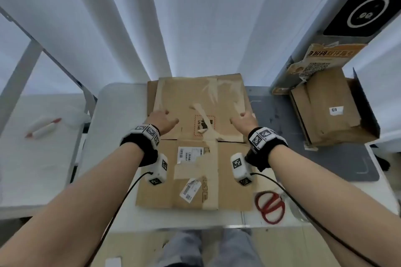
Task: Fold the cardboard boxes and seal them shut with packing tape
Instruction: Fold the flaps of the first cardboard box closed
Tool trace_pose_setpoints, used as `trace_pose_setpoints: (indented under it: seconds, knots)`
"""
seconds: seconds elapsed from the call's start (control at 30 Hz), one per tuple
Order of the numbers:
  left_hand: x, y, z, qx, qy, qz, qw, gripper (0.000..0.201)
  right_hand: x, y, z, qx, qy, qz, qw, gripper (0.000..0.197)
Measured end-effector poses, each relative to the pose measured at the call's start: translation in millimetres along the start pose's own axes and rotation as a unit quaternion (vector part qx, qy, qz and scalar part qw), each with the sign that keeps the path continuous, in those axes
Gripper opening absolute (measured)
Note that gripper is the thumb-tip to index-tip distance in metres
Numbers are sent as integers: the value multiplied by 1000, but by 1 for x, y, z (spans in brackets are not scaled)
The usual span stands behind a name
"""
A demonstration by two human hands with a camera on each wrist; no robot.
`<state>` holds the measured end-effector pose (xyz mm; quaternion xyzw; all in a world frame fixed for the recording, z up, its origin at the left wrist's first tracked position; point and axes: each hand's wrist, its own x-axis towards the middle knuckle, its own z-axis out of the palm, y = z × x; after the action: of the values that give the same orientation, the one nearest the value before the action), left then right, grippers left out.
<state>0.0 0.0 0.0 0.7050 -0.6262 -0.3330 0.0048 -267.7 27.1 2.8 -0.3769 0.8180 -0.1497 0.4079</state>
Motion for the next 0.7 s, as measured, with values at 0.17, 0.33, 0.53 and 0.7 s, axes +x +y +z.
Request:
trace_pose_setpoints:
  seconds: [0.17, 0.33, 0.53, 0.7]
  knots:
    - [2, -33, 27, 6, -49, -82, 995, 66, 22, 43, 16, -15, -27, 63, 998, 44]
    - [7, -56, 43, -59, -83, -160, 982, 77, 32, 68, 28, -14, -35, 101, 994, 62]
    - [16, -73, 61, -129, -87, -192, 969, 66, 41, 75, 31, -28, -34, 91, 995, 37]
    - [18, -87, 63, -164, -65, -239, 955, 62, 46, 74, 35, -29, -42, 103, 993, 23]
